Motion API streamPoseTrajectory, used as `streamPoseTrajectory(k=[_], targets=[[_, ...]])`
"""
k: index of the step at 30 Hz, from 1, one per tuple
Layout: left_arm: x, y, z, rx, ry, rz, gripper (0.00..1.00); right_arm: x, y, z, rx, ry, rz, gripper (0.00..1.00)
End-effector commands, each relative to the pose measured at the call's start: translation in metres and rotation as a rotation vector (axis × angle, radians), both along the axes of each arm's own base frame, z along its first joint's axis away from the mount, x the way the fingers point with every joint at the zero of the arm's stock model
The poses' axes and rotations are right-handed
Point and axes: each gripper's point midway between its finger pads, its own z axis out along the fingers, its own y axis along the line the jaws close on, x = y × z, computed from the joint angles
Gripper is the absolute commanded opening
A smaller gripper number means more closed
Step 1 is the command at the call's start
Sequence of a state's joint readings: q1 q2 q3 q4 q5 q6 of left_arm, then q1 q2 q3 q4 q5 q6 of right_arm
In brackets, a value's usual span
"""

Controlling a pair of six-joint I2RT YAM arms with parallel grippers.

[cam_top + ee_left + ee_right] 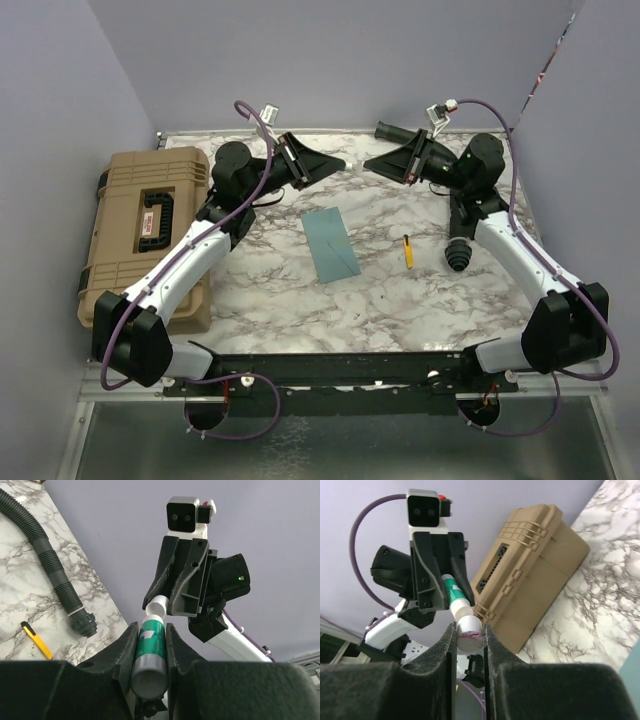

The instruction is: Place the letter into the envelope and seal it

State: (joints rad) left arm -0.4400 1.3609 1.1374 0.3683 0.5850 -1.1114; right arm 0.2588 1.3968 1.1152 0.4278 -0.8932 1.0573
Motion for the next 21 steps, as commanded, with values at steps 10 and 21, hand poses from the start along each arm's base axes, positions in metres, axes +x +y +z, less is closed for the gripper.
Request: streamPoseTrajectory(k=[10,21], targets=[[-0.010,-0.007,0.010,0.002,-0.080,-0.038,0.00,-0.026,0.018,0.027,0.034,-0.080,0.115,0.00],[-0.013,-0.008,0.010,0.005,-0.085,-0.046,0.00,-0.017,0.022,0.021,-0.006,-0.072,0.098,0.01]])
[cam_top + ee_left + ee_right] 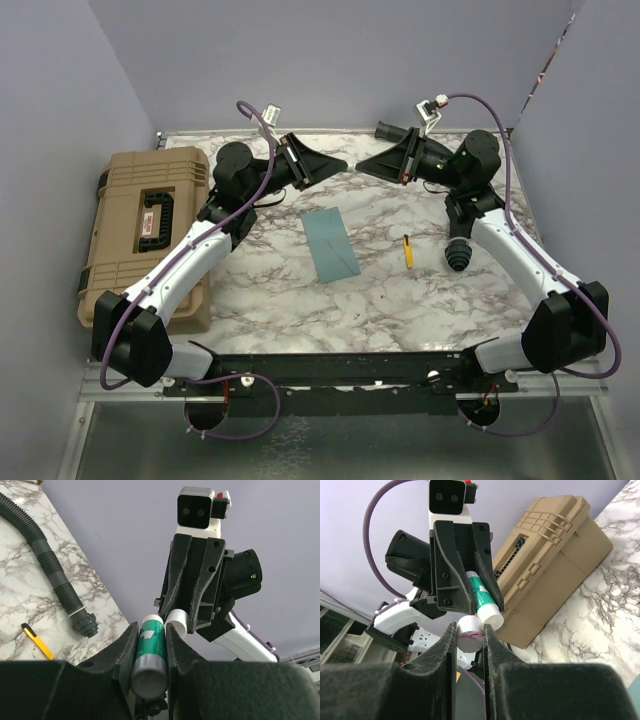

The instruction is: Place the letter into the envelope and seal it

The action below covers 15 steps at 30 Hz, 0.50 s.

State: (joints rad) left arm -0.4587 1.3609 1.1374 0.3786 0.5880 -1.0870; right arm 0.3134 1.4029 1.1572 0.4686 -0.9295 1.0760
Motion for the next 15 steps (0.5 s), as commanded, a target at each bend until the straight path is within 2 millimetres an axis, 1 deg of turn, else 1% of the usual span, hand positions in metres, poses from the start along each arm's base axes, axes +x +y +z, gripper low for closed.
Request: streamPoseTrajectory(k=[1,9,15], targets=[[-0.0068,-0.0018,0.0088,-0.003,-0.056,-0.026,0.00,0.0048,0.0027,0.0000,-0.035,-0.016,-0.005,0.00],[-0.0018,0.0026,0.0060,0.021,-0.064,0.022,0.00,0.0092,-0.0014,0.0019,-0.084,-0.039,-0.060,0.00],[-0.0035,0.0017,0.0058,0.023,-0.063,0.010,0.00,0.0147,-0.0006,-0.0027,-0.096,-0.037,-0.068,0.00]])
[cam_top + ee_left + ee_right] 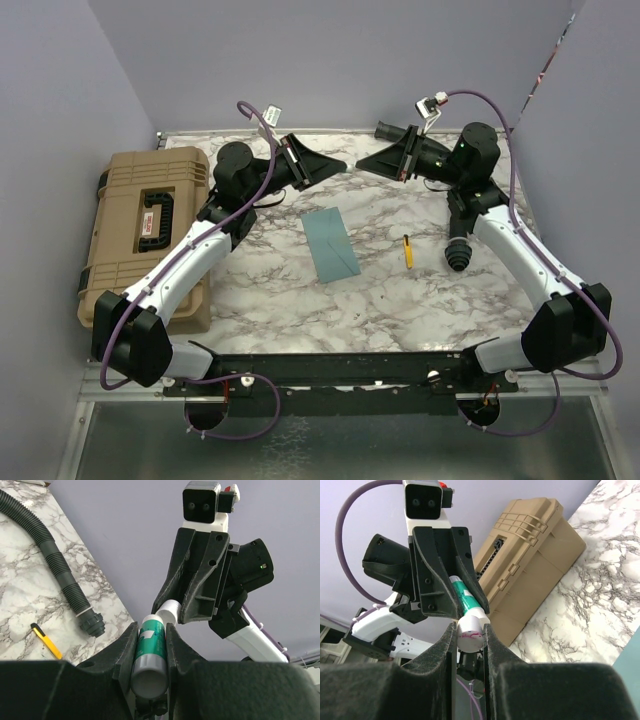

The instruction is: Place the letter into the envelope and seal it

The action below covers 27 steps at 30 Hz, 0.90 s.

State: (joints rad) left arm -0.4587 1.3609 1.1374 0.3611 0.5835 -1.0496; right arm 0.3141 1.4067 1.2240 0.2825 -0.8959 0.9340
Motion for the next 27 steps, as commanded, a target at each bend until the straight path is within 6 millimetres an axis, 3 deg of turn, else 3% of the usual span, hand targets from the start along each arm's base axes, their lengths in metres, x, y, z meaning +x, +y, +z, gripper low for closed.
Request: streamPoseTrajectory(k=[1,23,27], targets=[[-0.005,0.001,0.010,-0.002,-0.049,0.001,0.00,0.005,0.001,0.004,-0.015,-0.024,-0.019,0.00],[-0.004,0.000,0.019,-0.011,-0.068,0.002,0.00,-0.005,0.013,-0.003,-0.008,-0.011,0.080,0.01],[-0.003,0.001,0.029,-0.052,-0.051,0.005,0.00,-0.007,0.015,-0.004,0.005,0.011,0.094,0.00]])
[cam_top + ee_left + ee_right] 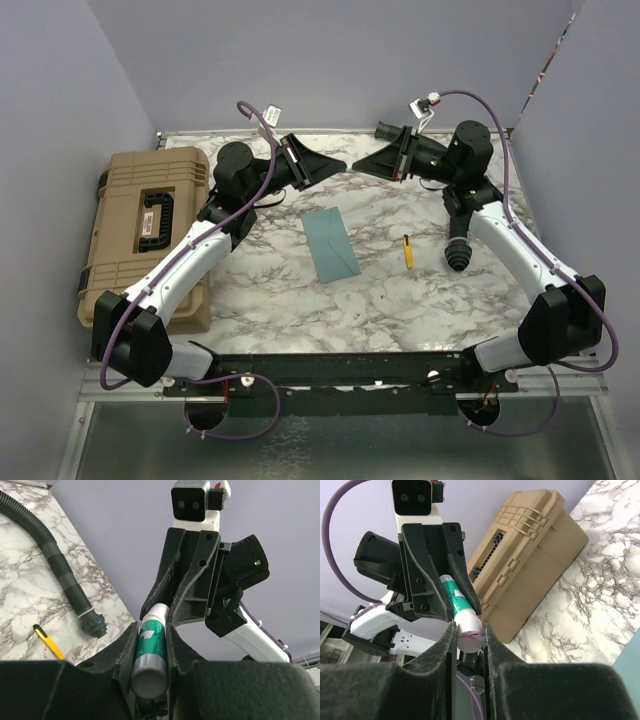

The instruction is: Place the letter into the envelope and seal it

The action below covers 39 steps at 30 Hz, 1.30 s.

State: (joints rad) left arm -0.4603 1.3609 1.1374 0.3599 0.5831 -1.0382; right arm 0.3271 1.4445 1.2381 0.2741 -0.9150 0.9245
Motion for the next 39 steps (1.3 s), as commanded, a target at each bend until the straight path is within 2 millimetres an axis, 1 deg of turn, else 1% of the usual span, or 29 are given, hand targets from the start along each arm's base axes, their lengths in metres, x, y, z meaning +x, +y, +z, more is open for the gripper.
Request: streamPoseTrajectory(k=[1,2,5,8,13,18,23,26,31,36,39], targets=[[-0.003,0.001,0.035,-0.078,-0.032,0.005,0.00,-0.010,0.008,0.006,0.029,-0.002,0.065,0.00],[-0.003,0.000,0.041,-0.100,-0.031,0.000,0.00,-0.011,0.008,0.005,0.045,0.012,0.067,0.00],[-0.005,-0.001,0.059,-0.154,-0.053,-0.016,0.00,-0.014,0.009,0.014,0.131,0.030,0.083,0.01],[-0.006,-0.001,0.063,-0.171,-0.058,-0.021,0.00,-0.018,0.010,0.027,0.221,0.045,0.096,0.01],[-0.009,-0.008,0.056,-0.171,-0.058,-0.045,0.00,-0.023,0.017,0.040,0.280,0.054,0.136,0.00],[-0.013,-0.015,0.049,-0.153,-0.066,-0.070,0.00,-0.029,0.022,0.048,0.316,0.065,0.179,0.00],[-0.024,-0.020,0.044,-0.106,-0.126,-0.138,0.00,-0.035,0.023,0.048,0.337,0.095,0.223,0.01],[-0.029,-0.022,0.039,-0.078,-0.161,-0.172,0.00,-0.041,0.027,0.047,0.325,0.118,0.254,0.00],[-0.030,-0.026,0.027,-0.060,-0.148,-0.190,0.00,-0.047,0.032,0.050,0.316,0.133,0.275,0.00],[-0.033,-0.034,0.020,-0.053,-0.136,-0.209,0.00,-0.051,0.038,0.050,0.320,0.150,0.289,0.00],[-0.033,-0.038,0.012,-0.049,-0.107,-0.222,0.00,-0.053,0.038,0.055,0.335,0.137,0.296,0.00]])
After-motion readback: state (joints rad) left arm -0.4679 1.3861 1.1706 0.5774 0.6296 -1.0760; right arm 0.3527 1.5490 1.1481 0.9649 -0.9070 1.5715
